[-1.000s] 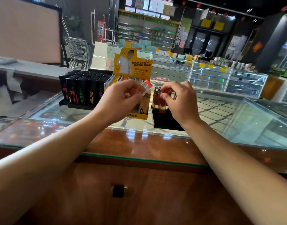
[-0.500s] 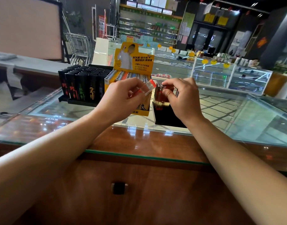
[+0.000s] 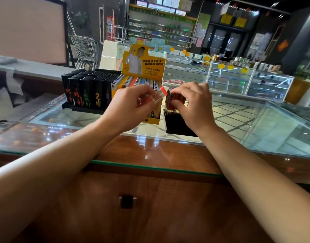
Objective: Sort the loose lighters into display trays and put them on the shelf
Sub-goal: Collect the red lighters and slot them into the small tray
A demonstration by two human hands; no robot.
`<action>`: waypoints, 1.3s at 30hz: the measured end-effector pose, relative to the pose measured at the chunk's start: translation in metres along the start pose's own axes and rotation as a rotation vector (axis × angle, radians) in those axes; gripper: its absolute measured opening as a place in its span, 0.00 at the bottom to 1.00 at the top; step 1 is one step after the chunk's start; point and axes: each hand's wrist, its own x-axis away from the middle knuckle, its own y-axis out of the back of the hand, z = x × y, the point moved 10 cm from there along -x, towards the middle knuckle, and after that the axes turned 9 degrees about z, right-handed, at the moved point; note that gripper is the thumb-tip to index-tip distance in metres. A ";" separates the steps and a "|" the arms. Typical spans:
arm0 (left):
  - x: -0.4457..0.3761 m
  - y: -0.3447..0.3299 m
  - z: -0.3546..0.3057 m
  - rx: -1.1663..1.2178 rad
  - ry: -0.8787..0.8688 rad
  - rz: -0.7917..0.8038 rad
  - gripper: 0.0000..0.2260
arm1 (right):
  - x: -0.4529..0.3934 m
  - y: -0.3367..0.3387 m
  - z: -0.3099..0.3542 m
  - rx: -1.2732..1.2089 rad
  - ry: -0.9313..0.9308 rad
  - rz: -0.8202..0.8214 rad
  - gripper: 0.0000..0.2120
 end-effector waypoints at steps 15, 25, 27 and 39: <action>0.004 -0.002 -0.001 0.034 0.001 0.010 0.10 | 0.019 0.041 0.028 -0.219 0.086 -0.147 0.11; 0.005 0.005 -0.002 0.036 -0.036 -0.052 0.12 | 0.021 0.029 0.027 -0.359 0.035 -0.046 0.05; 0.006 0.011 0.000 0.088 -0.033 -0.089 0.13 | 0.021 0.026 0.025 -0.355 0.023 -0.019 0.04; 0.004 -0.002 0.005 0.233 -0.057 0.017 0.12 | 0.025 0.015 0.039 -0.360 0.092 0.123 0.07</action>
